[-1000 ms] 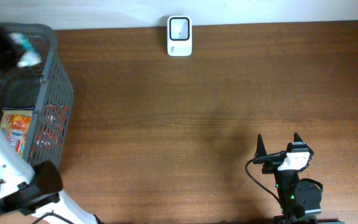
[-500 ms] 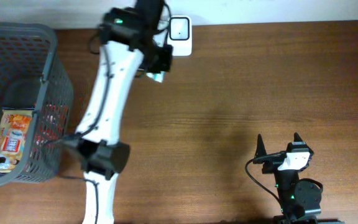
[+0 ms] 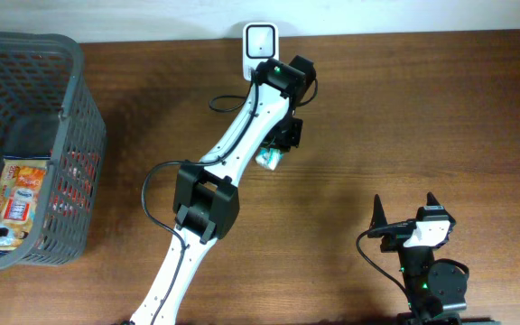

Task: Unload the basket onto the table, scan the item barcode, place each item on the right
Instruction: 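Lift the green tissue pack out and place it on the table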

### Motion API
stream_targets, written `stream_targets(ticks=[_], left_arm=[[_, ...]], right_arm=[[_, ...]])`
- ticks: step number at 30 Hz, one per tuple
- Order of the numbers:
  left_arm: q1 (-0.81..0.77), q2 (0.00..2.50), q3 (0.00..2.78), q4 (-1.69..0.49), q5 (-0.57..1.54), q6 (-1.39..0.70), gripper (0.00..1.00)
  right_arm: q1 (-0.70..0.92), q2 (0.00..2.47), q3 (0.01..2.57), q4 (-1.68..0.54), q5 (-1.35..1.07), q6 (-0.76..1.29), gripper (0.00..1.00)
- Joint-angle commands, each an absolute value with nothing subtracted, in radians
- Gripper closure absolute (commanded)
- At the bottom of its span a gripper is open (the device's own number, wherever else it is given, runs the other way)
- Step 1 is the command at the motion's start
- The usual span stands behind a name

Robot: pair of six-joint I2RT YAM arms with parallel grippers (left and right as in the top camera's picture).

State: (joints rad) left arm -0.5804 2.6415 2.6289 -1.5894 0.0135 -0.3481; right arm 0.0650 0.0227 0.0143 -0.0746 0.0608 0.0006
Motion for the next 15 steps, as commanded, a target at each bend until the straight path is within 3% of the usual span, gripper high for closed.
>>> stream_targets(ticks=[1, 3, 4, 15], left_arm=[[-0.574, 2.644, 2.650, -1.639, 0.003, -0.339, 0.55], [-0.551, 2.644, 2.711, -1.689, 0.006, -0.334, 0.50], [-0.542, 2.638, 2.735, -1.689, 0.040, -0.295, 0.41], [-0.261, 2.185, 2.909, -1.688, 0.084, -0.237, 0.36]], right_arm=[[0.059, 0.019, 0.006, -0.078, 0.059, 0.004, 0.01], [0.059, 0.019, 0.006, -0.078, 0.059, 0.004, 0.02], [0.059, 0.019, 0.006, -0.078, 0.059, 0.004, 0.01], [0.059, 0.019, 0.006, -0.078, 0.059, 0.004, 0.02]])
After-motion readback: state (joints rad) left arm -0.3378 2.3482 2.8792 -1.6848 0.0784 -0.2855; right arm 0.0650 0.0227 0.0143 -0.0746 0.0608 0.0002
